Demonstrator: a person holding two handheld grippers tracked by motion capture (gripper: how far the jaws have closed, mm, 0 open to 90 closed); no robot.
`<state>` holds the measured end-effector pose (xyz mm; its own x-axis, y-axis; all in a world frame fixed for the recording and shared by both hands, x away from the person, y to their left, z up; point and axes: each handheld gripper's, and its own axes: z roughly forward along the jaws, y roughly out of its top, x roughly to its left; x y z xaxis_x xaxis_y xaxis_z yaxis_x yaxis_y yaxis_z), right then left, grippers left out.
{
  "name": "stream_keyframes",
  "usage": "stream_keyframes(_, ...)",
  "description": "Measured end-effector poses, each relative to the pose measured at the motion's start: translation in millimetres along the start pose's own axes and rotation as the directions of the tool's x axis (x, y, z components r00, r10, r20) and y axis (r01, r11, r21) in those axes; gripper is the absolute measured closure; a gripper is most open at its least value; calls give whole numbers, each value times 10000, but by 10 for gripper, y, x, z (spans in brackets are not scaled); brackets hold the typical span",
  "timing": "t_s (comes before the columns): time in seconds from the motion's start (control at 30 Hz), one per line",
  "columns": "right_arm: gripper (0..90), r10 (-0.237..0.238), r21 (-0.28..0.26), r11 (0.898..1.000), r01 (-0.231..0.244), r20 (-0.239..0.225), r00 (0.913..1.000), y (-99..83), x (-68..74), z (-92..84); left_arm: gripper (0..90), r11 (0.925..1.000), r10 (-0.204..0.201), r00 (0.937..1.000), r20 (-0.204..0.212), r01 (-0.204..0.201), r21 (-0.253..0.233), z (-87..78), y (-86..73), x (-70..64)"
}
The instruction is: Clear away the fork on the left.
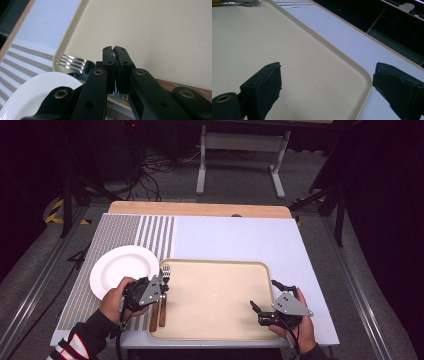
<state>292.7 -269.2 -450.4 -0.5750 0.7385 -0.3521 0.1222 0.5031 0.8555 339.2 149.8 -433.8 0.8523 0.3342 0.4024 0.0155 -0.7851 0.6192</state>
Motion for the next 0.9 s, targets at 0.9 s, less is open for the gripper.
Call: stream_keyframes(0.9, 93, -16, -238, 9997, 14, -72, 10000, 13, 14, -22, 599, 9927, -419, 9958, -820, 322, -1163, -266, -249, -25)
